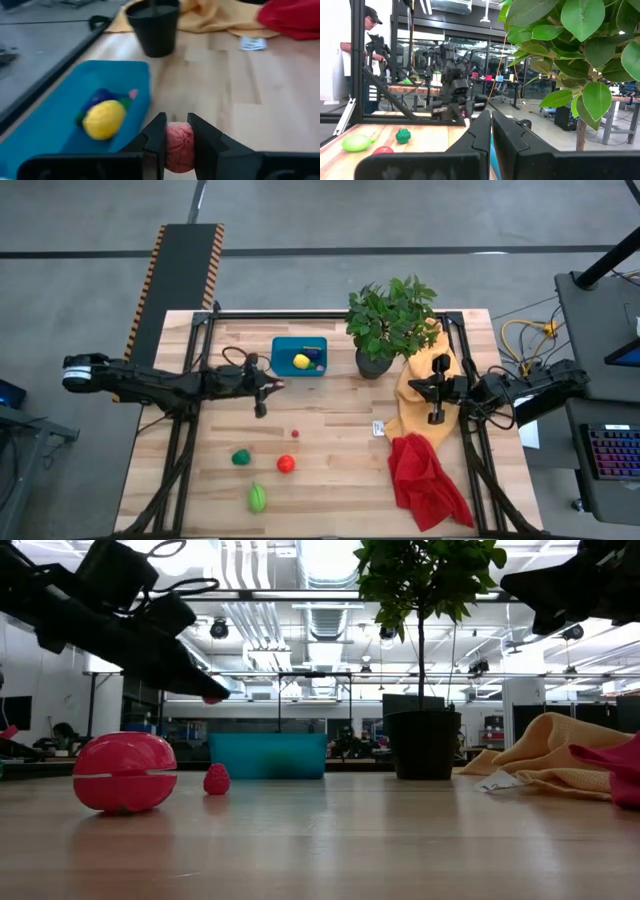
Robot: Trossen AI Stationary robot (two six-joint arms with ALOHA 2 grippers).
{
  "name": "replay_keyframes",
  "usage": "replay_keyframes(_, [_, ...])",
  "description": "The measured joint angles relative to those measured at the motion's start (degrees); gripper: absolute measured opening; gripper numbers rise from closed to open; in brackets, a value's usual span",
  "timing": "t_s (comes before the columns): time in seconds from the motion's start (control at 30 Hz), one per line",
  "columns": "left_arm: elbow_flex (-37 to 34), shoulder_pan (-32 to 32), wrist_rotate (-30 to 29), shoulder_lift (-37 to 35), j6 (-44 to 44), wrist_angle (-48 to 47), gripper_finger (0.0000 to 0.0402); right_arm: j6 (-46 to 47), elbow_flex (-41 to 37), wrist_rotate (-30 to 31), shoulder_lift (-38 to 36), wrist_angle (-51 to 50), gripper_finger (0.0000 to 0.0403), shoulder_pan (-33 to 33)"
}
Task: Pick and placing Produce into tupperware
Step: Put the peach into the bin
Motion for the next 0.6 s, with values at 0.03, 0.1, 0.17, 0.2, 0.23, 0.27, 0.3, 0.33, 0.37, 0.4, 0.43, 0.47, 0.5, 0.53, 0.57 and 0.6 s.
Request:
replay_keyframes(0.03, [0.3,0.3,-1.1,0.4,0.3,0.2,0.0046,0.0,0.0,0.0,0.0,0.0,0.0009,0.0])
replay_keyframes(0.1, [1.4,1.3,-3.3,1.3,0.3,0.5,0.0046,0.0,0.0,0.0,0.0,0.0,0.0009,0.0])
replay_keyframes(0.17, [2.2,2.3,-6.5,2.5,0.3,0.7,0.0046,0.0,0.0,0.0,0.0,0.0,0.0009,0.0])
replay_keyframes(0.2, [2.6,2.9,-7.8,3.2,0.3,0.7,0.0046,0.0,0.0,0.0,0.0,0.0,0.0009,0.0])
replay_keyframes(0.23, [2.9,3.6,-8.9,4.0,0.3,0.6,0.0046,0.0,0.0,0.0,0.0,0.0,0.0009,0.0])
replay_keyframes(0.27, [3.3,4.4,-9.7,4.8,0.3,0.5,0.0046,0.0,0.0,0.0,0.0,0.0,0.0009,0.0])
replay_keyframes(0.3, [3.5,5.1,-10.1,5.6,0.3,0.6,0.0046,0.0,0.0,0.0,0.0,0.0,0.0009,0.0])
replay_keyframes(0.33, [3.8,5.9,-10.2,6.5,0.2,0.6,0.0046,0.0,0.0,0.0,0.0,0.0,0.0009,0.0])
replay_keyframes(0.37, [4.1,6.6,-10.2,7.4,0.2,0.6,0.0046,0.0,0.0,0.0,0.0,0.0,0.0009,0.0])
replay_keyframes(0.4, [4.4,7.2,-10.2,8.4,0.2,0.6,0.0046,0.0,0.0,0.0,0.0,0.0,0.0009,0.0])
replay_keyframes(0.43, [4.7,7.7,-10.2,9.5,0.2,0.5,0.0046,0.0,0.0,0.0,0.0,0.1,0.0009,0.0])
replay_keyframes(0.47, [5.0,8.2,-10.3,10.5,0.2,0.6,0.0046,0.0,0.0,0.0,0.0,0.1,0.0009,0.0])
replay_keyframes(0.5, [5.2,8.5,-10.2,11.7,0.2,0.5,0.0046,0.0,0.0,0.0,0.0,0.1,0.0009,0.0])
replay_keyframes(0.53, [5.5,8.8,-10.2,12.7,0.2,0.5,0.0046,0.0,0.0,0.0,0.0,0.1,0.0009,0.0])
replay_keyframes(0.57, [5.8,9.0,-10.2,13.6,0.2,0.5,0.0046,0.0,0.0,0.0,0.0,0.1,0.0009,0.0])
replay_keyframes(0.6, [6.2,9.0,-10.2,14.5,0.2,0.5,0.0046,0.0,0.0,0.0,0.0,0.1,0.0009,0.0])
